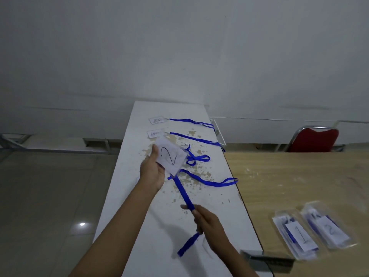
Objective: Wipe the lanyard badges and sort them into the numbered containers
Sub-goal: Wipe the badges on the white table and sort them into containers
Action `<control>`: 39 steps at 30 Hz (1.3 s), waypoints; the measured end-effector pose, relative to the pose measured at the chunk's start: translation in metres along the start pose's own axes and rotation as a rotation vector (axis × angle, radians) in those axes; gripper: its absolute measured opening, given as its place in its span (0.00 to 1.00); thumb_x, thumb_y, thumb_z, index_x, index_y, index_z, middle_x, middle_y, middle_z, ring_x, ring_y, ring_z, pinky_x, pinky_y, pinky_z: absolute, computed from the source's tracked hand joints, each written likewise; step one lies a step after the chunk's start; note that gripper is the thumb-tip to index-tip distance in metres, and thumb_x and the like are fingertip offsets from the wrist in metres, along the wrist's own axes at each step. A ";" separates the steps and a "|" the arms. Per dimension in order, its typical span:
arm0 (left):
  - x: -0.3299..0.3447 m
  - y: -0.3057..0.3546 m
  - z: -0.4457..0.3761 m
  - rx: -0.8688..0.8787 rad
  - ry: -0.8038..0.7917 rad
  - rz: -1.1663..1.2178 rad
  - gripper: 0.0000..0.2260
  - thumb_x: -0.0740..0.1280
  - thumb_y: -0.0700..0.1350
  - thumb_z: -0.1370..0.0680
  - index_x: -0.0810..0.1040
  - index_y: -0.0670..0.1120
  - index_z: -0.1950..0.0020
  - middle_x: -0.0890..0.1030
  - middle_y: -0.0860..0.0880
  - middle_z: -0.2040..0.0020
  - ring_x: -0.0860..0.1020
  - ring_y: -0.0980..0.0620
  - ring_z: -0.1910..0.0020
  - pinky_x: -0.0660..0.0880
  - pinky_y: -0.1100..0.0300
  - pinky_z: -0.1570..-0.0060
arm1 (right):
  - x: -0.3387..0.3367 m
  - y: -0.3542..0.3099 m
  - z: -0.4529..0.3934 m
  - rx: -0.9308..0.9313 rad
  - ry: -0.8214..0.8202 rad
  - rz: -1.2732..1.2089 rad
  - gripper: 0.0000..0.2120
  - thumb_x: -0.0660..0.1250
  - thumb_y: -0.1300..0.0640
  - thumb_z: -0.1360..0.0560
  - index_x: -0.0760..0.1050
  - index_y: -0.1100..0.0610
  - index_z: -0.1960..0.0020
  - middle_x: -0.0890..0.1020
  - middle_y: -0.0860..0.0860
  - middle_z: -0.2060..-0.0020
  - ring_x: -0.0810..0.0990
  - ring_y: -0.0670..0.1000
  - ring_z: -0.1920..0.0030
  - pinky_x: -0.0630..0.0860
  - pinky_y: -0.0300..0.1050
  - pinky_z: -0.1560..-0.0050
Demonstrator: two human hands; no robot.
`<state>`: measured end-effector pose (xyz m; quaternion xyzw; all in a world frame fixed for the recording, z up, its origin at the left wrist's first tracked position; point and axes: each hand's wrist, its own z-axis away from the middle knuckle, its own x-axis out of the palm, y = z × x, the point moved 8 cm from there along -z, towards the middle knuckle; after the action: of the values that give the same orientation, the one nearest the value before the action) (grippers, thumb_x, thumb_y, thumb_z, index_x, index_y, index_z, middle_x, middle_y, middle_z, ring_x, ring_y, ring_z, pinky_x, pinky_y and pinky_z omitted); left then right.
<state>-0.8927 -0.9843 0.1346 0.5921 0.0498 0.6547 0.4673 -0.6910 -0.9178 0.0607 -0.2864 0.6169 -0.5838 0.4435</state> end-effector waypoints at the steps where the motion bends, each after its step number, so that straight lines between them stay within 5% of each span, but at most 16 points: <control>1: 0.000 0.005 -0.001 0.012 -0.014 -0.048 0.12 0.64 0.48 0.20 0.77 0.44 0.39 0.82 0.46 0.44 0.82 0.52 0.51 0.79 0.57 0.53 | 0.004 0.003 0.003 0.004 -0.033 0.010 0.13 0.59 0.52 0.17 0.81 0.44 0.41 0.76 0.39 0.68 0.69 0.42 0.67 0.68 0.37 0.63; 6: -0.014 0.012 -0.003 0.078 0.010 -0.670 0.08 0.64 0.55 0.21 0.77 0.54 0.45 0.79 0.50 0.43 0.77 0.49 0.44 0.74 0.52 0.43 | 0.005 0.017 0.011 0.007 -0.136 0.132 0.13 0.60 0.53 0.18 0.80 0.41 0.41 0.72 0.48 0.66 0.67 0.46 0.65 0.65 0.38 0.61; 12: -0.019 -0.041 0.015 -0.226 -0.361 -1.142 0.07 0.66 0.60 0.24 0.75 0.58 0.52 0.78 0.57 0.52 0.76 0.56 0.50 0.73 0.62 0.59 | -0.030 0.010 -0.003 -0.020 -0.121 0.559 0.13 0.57 0.50 0.18 0.78 0.38 0.51 0.76 0.44 0.67 0.73 0.42 0.66 0.68 0.37 0.61; 15: -0.028 -0.061 0.023 -0.314 -0.391 -1.172 0.09 0.67 0.60 0.25 0.77 0.56 0.51 0.80 0.54 0.51 0.78 0.55 0.51 0.73 0.64 0.61 | -0.049 -0.008 -0.015 -0.087 -0.060 0.694 0.11 0.57 0.52 0.18 0.77 0.42 0.54 0.76 0.43 0.67 0.74 0.43 0.63 0.69 0.37 0.60; 24: -0.025 -0.087 0.036 -0.210 -0.534 -1.212 0.13 0.66 0.57 0.22 0.79 0.51 0.43 0.81 0.51 0.45 0.79 0.52 0.45 0.76 0.54 0.43 | -0.065 -0.044 -0.034 -0.210 -0.018 0.898 0.11 0.58 0.56 0.18 0.77 0.46 0.54 0.80 0.41 0.61 0.73 0.42 0.59 0.64 0.44 0.54; 29: -0.019 -0.089 0.043 -0.192 -0.573 -1.309 0.06 0.67 0.55 0.23 0.80 0.54 0.52 0.81 0.57 0.56 0.78 0.59 0.56 0.72 0.71 0.61 | -0.070 -0.048 -0.042 -0.222 -0.022 0.859 0.11 0.57 0.54 0.18 0.78 0.44 0.48 0.81 0.44 0.58 0.73 0.43 0.57 0.64 0.46 0.54; 32: -0.015 -0.096 0.049 -0.262 -0.615 -1.317 0.10 0.68 0.55 0.24 0.80 0.48 0.55 0.81 0.53 0.61 0.78 0.57 0.61 0.72 0.67 0.63 | -0.067 -0.047 -0.046 -0.193 -0.048 0.836 0.12 0.57 0.54 0.17 0.78 0.40 0.47 0.81 0.42 0.54 0.75 0.44 0.52 0.70 0.48 0.49; 36: -0.007 -0.096 0.055 -0.277 -0.654 -1.240 0.07 0.67 0.55 0.23 0.84 0.56 0.53 0.84 0.54 0.52 0.82 0.55 0.50 0.78 0.59 0.48 | -0.067 -0.049 -0.044 -0.145 -0.028 0.553 0.16 0.60 0.56 0.18 0.79 0.35 0.48 0.80 0.31 0.53 0.77 0.36 0.48 0.73 0.33 0.49; 39: -0.005 -0.096 0.055 -0.298 -0.660 -1.145 0.07 0.66 0.50 0.21 0.83 0.53 0.51 0.83 0.52 0.49 0.80 0.51 0.46 0.75 0.57 0.43 | -0.070 -0.047 -0.042 -0.095 -0.004 0.363 0.12 0.63 0.55 0.19 0.81 0.41 0.45 0.83 0.35 0.51 0.79 0.37 0.51 0.73 0.29 0.54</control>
<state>-0.7949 -0.9611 0.0884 0.5704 0.1198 0.0887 0.8078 -0.7048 -0.8447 0.1181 -0.1921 0.6844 -0.4640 0.5286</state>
